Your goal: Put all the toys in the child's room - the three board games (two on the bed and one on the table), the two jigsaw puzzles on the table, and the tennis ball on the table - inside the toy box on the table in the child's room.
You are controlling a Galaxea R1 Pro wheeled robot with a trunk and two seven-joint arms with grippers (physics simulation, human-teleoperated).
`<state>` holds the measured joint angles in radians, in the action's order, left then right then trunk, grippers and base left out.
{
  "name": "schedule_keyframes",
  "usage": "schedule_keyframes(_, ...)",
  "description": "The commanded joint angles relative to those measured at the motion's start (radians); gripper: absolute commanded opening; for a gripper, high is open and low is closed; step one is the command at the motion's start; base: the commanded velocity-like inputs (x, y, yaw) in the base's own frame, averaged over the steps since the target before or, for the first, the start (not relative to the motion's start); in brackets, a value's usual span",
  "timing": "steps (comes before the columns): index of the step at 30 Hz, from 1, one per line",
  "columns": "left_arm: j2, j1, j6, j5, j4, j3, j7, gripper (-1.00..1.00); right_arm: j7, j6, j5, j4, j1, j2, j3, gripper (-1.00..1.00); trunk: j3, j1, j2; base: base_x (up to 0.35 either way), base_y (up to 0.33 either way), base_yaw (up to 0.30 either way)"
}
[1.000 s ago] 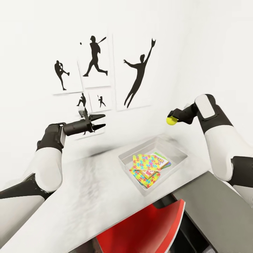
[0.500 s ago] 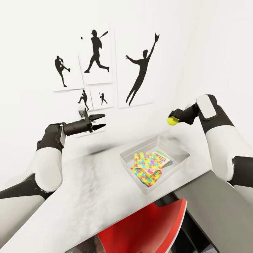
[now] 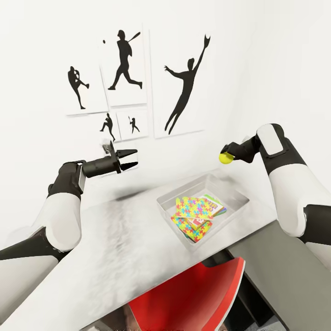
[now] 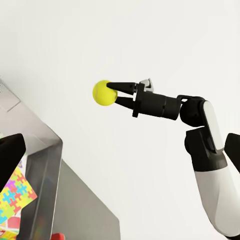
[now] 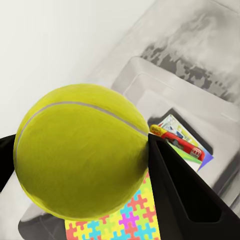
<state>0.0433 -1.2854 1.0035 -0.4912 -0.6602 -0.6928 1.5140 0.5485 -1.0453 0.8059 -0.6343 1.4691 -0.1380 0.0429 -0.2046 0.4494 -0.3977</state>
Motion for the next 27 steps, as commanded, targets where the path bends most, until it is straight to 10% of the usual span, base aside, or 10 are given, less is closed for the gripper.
schedule_keyframes(1, 0.001, -0.002, 0.01, -0.01, -0.001, -0.006, 0.008, 1.0, 0.014, -0.002, 0.014, -0.001, 0.001, 0.0, 0.001, -1.0, -0.004, 0.001, -0.002, 0.0, 0.0, 0.0)
schedule_keyframes(27, 0.001, -0.003, 0.009, -0.009, -0.002, -0.007, 0.013, 1.0, 0.014, -0.002, 0.015, -0.001, -0.001, -0.002, -0.003, -1.0, -0.047, 0.001, -0.002, 0.0, 0.0, 0.0)
